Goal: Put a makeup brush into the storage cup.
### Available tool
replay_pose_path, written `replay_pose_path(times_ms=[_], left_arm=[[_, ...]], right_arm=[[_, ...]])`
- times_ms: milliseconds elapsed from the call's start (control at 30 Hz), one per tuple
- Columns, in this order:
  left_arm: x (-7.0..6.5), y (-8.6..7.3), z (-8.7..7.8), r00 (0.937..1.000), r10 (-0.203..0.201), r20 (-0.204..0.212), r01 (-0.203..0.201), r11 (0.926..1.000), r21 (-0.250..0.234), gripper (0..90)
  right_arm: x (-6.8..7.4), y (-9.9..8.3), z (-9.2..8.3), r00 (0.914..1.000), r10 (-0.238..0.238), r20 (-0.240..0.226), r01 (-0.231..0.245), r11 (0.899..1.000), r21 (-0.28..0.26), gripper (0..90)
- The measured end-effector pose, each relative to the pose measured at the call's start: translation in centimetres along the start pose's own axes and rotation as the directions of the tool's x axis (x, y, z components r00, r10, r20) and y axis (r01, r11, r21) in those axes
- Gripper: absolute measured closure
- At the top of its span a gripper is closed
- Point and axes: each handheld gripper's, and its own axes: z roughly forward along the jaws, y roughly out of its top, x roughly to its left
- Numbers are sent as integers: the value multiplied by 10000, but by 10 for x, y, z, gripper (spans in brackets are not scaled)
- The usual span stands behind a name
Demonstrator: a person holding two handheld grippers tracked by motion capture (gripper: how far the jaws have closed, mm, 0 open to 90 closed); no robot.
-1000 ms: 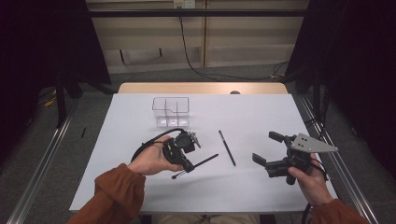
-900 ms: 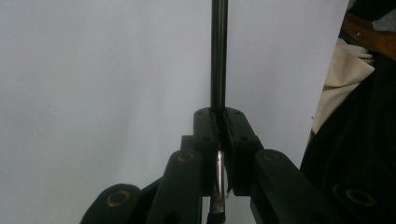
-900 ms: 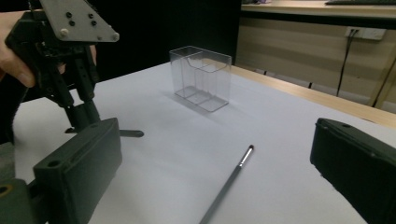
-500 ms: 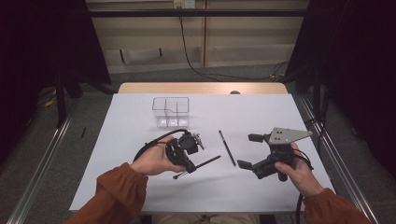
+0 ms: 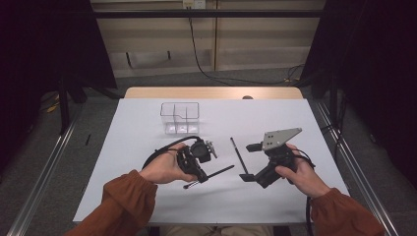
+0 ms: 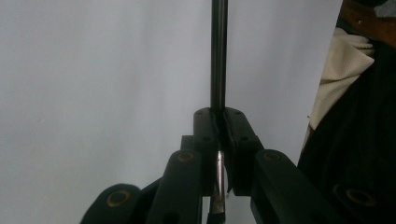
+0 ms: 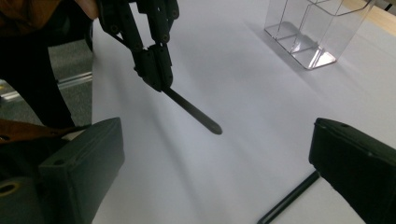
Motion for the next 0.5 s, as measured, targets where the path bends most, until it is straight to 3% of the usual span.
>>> replay_pose_path(times_ms=[33,67,100,167,333,500], left_arm=[[0,0,0,10000,57,38,-57,10000,78,847],[0,1,0,9999,125,45,-125,9999,114,847],[0,1,0,10000,53,9,-53,10000,46,847],[1,1,1,10000,56,-16,-56,9999,152,847],[0,1,3,10000,43,-61,-42,9998,185,847],[-1,2,5,9999,102,-25,-101,9995,308,847]], right_arm=[[-2,3,2,9999,-94,-48,95,9993,356,45],[-2,3,2,9999,-94,-48,95,9993,356,45],[-3,6,5,9996,-215,-182,229,9964,812,56],[-4,7,6,9993,-196,-307,227,9945,1024,58],[-4,17,14,9953,-489,-832,668,9712,2288,81],[-5,22,21,9925,-670,-1020,945,9507,2953,81]])
